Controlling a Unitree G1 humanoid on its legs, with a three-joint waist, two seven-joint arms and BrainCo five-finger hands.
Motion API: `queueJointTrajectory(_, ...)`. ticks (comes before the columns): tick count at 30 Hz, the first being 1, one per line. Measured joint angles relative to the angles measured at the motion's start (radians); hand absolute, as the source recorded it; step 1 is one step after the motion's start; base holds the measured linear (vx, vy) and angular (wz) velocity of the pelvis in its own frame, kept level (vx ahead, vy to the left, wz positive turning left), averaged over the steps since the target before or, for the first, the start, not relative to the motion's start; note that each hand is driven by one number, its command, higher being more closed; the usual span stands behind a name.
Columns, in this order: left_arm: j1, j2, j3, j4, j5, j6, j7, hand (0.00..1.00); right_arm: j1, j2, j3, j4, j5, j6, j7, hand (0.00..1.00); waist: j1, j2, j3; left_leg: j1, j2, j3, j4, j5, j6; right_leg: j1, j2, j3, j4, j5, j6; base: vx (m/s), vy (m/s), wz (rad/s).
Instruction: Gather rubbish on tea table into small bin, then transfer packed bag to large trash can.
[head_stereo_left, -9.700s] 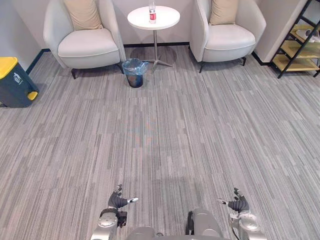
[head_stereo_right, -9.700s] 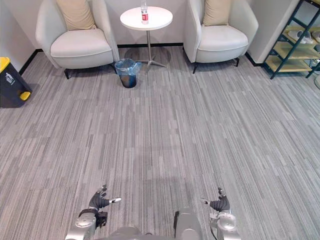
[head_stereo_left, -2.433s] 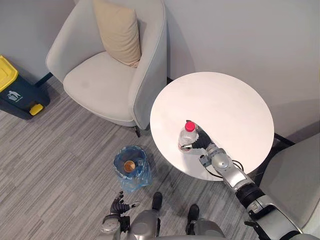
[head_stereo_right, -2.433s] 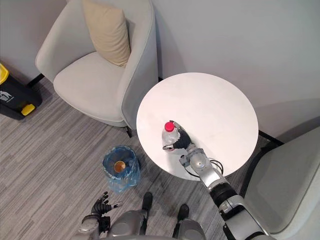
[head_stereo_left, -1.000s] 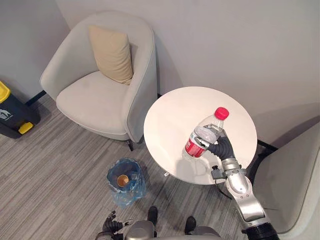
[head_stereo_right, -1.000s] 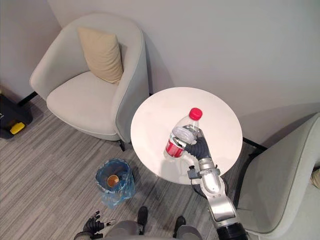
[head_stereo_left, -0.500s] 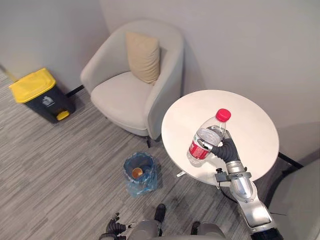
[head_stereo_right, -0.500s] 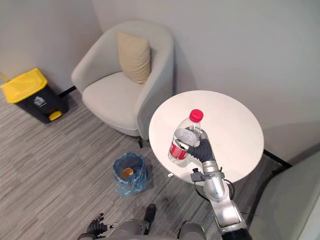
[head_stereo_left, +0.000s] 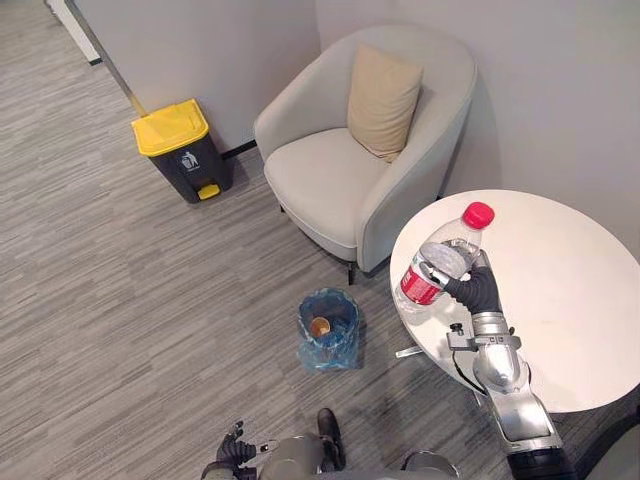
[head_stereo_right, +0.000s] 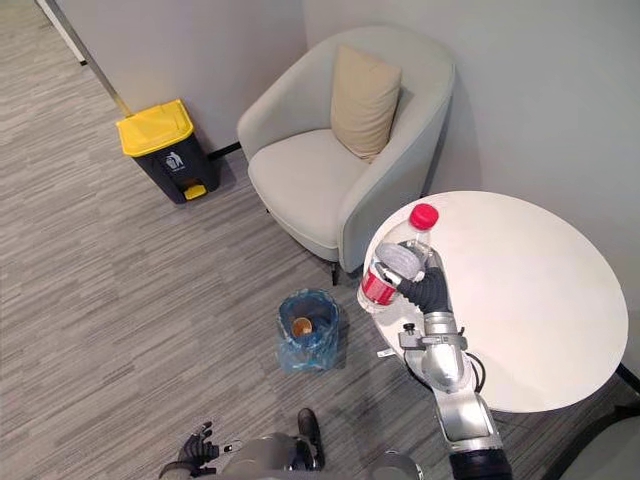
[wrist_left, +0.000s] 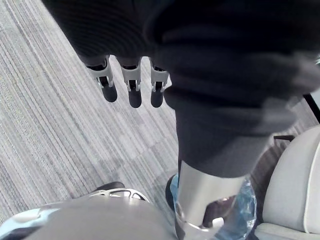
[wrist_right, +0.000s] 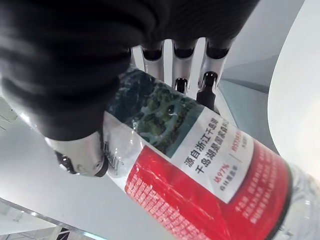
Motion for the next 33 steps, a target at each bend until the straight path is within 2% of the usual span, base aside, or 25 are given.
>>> queueJointTrajectory(2, -0.001, 0.009, -0.001, -0.001, 0.000, -0.001, 0.000, 0.00, 0.001, 0.010, -0.001, 0.002, -0.004, 0.006, 0.000, 1.00, -0.007, -0.017, 0.011, -0.001, -0.024, 0.001, 0.026, -0.030, 0.013, -0.013, -0.042, 0.010, 0.057, -0.030, 0.014, 0.07, 0.076, 0.07)
queueJointTrajectory(3, -0.001, 0.018, -0.004, -0.003, 0.000, -0.002, 0.000, 0.00, 0.005, 0.012, 0.000, 0.002, -0.012, 0.008, 0.001, 1.00, -0.009, -0.033, 0.020, -0.004, -0.045, -0.006, 0.058, -0.061, 0.020, -0.014, -0.061, 0.030, 0.107, -0.045, -0.004, 0.09, 0.090, 0.08)
queueJointTrajectory(4, -0.001, 0.022, -0.008, -0.007, 0.000, -0.002, 0.001, 0.00, 0.006, 0.011, 0.000, 0.002, -0.014, 0.009, 0.001, 1.00, -0.014, -0.036, 0.023, -0.002, -0.051, -0.016, 0.066, -0.070, 0.025, -0.019, -0.062, 0.058, 0.134, -0.038, -0.025, 0.08, 0.078, 0.41)
queueJointTrajectory(5, -0.001, 0.029, -0.016, -0.007, 0.000, -0.001, 0.001, 0.00, 0.015, 0.007, 0.000, 0.002, -0.022, 0.012, 0.001, 1.00, -0.041, -0.039, 0.025, 0.012, -0.056, -0.050, 0.071, -0.078, 0.037, -0.060, -0.055, 0.128, 0.235, -0.003, -0.087, 0.17, 0.078, 0.75)
queueJointTrajectory(6, 0.000, 0.037, -0.021, -0.006, 0.000, -0.001, 0.001, 0.00, 0.028, 0.010, 0.000, 0.002, -0.029, 0.012, 0.002, 1.00, -0.058, -0.031, 0.025, 0.022, -0.054, -0.092, 0.066, -0.079, 0.039, -0.104, -0.021, 0.201, 0.308, -0.008, -0.136, 0.19, 0.039, 0.84)
queueJointTrajectory(7, -0.001, 0.039, -0.021, -0.007, 0.000, 0.000, 0.001, 0.00, 0.033, 0.010, 0.000, 0.002, -0.029, 0.012, 0.003, 1.00, -0.061, -0.041, 0.030, 0.031, -0.053, -0.105, 0.059, -0.080, 0.039, -0.112, 0.002, 0.232, 0.304, -0.023, -0.113, 0.21, 0.000, 0.71)
queueJointTrajectory(8, -0.003, 0.044, -0.021, -0.006, 0.000, 0.000, 0.001, 0.00, 0.043, 0.008, 0.000, 0.003, -0.030, 0.012, 0.004, 1.00, -0.062, -0.058, 0.030, 0.037, -0.052, -0.129, 0.051, -0.080, 0.039, -0.140, 0.049, 0.275, 0.281, -0.038, -0.091, 0.12, -0.039, 0.48)
queueJointTrajectory(11, -0.004, 0.053, -0.021, -0.003, 0.001, -0.001, 0.001, 0.00, 0.045, 0.005, -0.001, 0.004, -0.029, 0.012, 0.005, 1.00, -0.063, -0.058, 0.030, 0.074, -0.054, -0.188, 0.018, -0.070, 0.025, -0.191, 0.137, 0.319, 0.164, -0.031, -0.085, 0.18, -0.050, 0.62)
queueJointTrajectory(12, -0.004, 0.053, -0.021, -0.001, 0.002, -0.001, 0.000, 0.00, 0.046, 0.005, -0.001, 0.004, -0.028, 0.012, 0.006, 1.00, -0.065, -0.059, 0.028, 0.076, -0.058, -0.198, 0.024, -0.069, 0.018, -0.188, 0.145, 0.324, 0.127, -0.016, -0.094, 0.20, -0.068, 0.72)
queueJointTrajectory(13, -0.005, 0.053, -0.020, 0.000, 0.006, -0.003, 0.000, 0.00, 0.047, 0.004, -0.002, 0.004, -0.028, 0.012, 0.012, 1.00, -0.062, -0.070, 0.026, 0.081, -0.077, -0.214, 0.036, -0.074, 0.013, -0.192, 0.139, 0.328, 0.052, 0.048, -0.104, 0.22, -0.103, 0.80)
queueJointTrajectory(14, -0.007, 0.047, -0.020, 0.002, 0.009, -0.001, 0.001, 0.00, 0.051, -0.001, -0.007, 0.005, -0.027, 0.012, 0.021, 1.00, -0.065, -0.061, 0.024, 0.082, -0.089, -0.253, 0.056, -0.085, 0.007, -0.177, 0.132, 0.319, 0.033, 0.121, -0.087, 0.24, -0.117, 0.72)
queueJointTrajectory(17, 0.002, 0.024, -0.016, 0.002, 0.011, -0.003, 0.000, 0.00, 0.059, -0.015, -0.014, 0.005, -0.020, 0.012, 0.028, 1.00, -0.054, -0.017, 0.006, 0.065, -0.062, -0.296, 0.061, -0.097, -0.013, -0.136, 0.157, 0.266, -0.047, 0.138, -0.098, 0.21, -0.102, 0.42)
queueJointTrajectory(21, 0.002, 0.021, 0.007, 0.002, 0.029, -0.002, -0.004, 0.00, 0.082, -0.008, -0.045, 0.004, -0.004, 0.012, 0.043, 1.00, -0.052, -0.020, 0.005, 0.060, -0.030, -0.311, 0.116, -0.125, -0.056, -0.063, 0.183, 0.217, -0.114, 0.145, -0.108, 0.12, -0.107, 0.35)
queueJointTrajectory(23, 0.001, 0.018, 0.017, 0.001, 0.031, -0.003, -0.004, 0.00, 0.115, -0.006, -0.057, -0.001, 0.011, 0.012, 0.043, 1.00, -0.050, -0.020, 0.006, 0.008, -0.015, -0.298, 0.264, -0.144, -0.083, -0.003, 0.194, 0.196, -0.165, 0.150, -0.116, 0.06, -0.055, 0.26)
queueJointTrajectory(27, -0.001, 0.017, 0.017, 0.002, 0.035, -0.003, -0.004, 0.00, 0.136, 0.002, -0.042, -0.009, 0.012, 0.011, 0.044, 1.00, -0.047, -0.017, 0.007, -0.002, -0.003, -0.277, 0.300, -0.144, -0.083, 0.039, 0.205, 0.189, -0.209, 0.164, -0.123, 0.01, -0.014, 0.09)
queueJointTrajectory(30, -0.003, 0.012, 0.018, 0.002, 0.046, 0.000, -0.004, 0.00, 0.136, 0.008, -0.041, -0.009, 0.013, 0.011, 0.044, 1.00, -0.044, -0.008, 0.014, 0.030, -0.003, -0.287, 0.212, -0.143, -0.082, 0.022, 0.214, 0.197, -0.210, 0.173, -0.120, -0.03, 0.003, -0.04)
queueJointTrajectory(32, -0.004, 0.008, 0.017, 0.002, 0.047, 0.001, -0.004, 0.00, 0.134, 0.009, -0.038, -0.009, 0.012, 0.011, 0.043, 1.00, -0.027, -0.004, 0.015, 0.053, -0.001, -0.290, 0.155, -0.142, -0.081, 0.007, 0.224, 0.218, -0.211, 0.184, -0.123, -0.10, 0.006, -0.28)
queueJointTrajectory(33, -0.003, 0.005, 0.018, 0.002, 0.047, 0.000, -0.004, 0.00, 0.134, 0.009, -0.029, -0.009, 0.012, 0.012, 0.044, 1.00, -0.020, -0.004, 0.016, 0.064, -0.001, -0.285, 0.117, -0.135, -0.069, -0.002, 0.228, 0.234, -0.211, 0.191, -0.125, -0.11, -0.004, -0.26)
